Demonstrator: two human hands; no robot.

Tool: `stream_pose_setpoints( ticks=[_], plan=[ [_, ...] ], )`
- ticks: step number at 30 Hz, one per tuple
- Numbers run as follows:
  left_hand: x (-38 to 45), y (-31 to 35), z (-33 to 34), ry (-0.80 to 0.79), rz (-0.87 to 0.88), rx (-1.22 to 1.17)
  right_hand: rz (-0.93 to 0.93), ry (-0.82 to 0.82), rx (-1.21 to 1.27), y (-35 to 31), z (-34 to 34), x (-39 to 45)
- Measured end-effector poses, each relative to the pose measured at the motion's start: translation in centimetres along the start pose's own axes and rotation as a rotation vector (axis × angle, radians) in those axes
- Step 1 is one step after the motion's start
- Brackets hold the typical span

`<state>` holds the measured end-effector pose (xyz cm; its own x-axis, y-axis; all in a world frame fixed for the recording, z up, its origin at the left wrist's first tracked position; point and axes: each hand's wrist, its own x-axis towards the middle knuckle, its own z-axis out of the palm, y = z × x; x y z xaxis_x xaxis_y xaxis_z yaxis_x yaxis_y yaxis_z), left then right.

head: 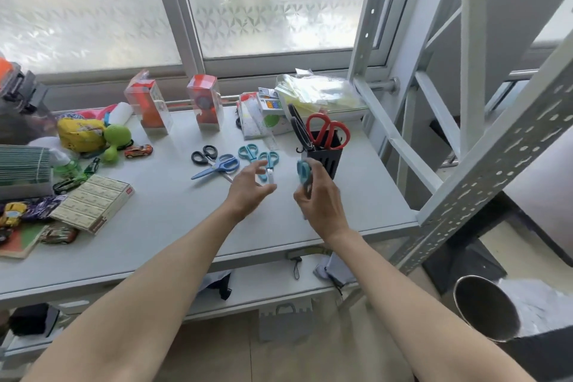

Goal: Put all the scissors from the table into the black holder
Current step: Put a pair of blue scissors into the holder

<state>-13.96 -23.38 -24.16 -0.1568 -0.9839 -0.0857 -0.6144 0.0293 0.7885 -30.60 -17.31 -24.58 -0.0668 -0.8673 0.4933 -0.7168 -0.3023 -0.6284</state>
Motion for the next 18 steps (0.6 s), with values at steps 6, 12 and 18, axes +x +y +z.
stream_pose_setpoints(
  ticks=[6, 12, 18],
  plan=[
    [2.5, 5.2, 2.8, -0.052, 0.018, -0.163, 0.086, 0.414, 0.016, 2.1, -6.4, 1.5],
    [3.7, 7.6, 3.7, -0.064, 0.043, -0.166, 0.112, 0.616, 0.094, 2.8, -10.5, 7.9],
    [4.1, 8.3, 4.0, -0.086, 0.038, -0.165, 0.075, 0.314, 0.136, 2.1, -10.1, 11.0]
  ],
)
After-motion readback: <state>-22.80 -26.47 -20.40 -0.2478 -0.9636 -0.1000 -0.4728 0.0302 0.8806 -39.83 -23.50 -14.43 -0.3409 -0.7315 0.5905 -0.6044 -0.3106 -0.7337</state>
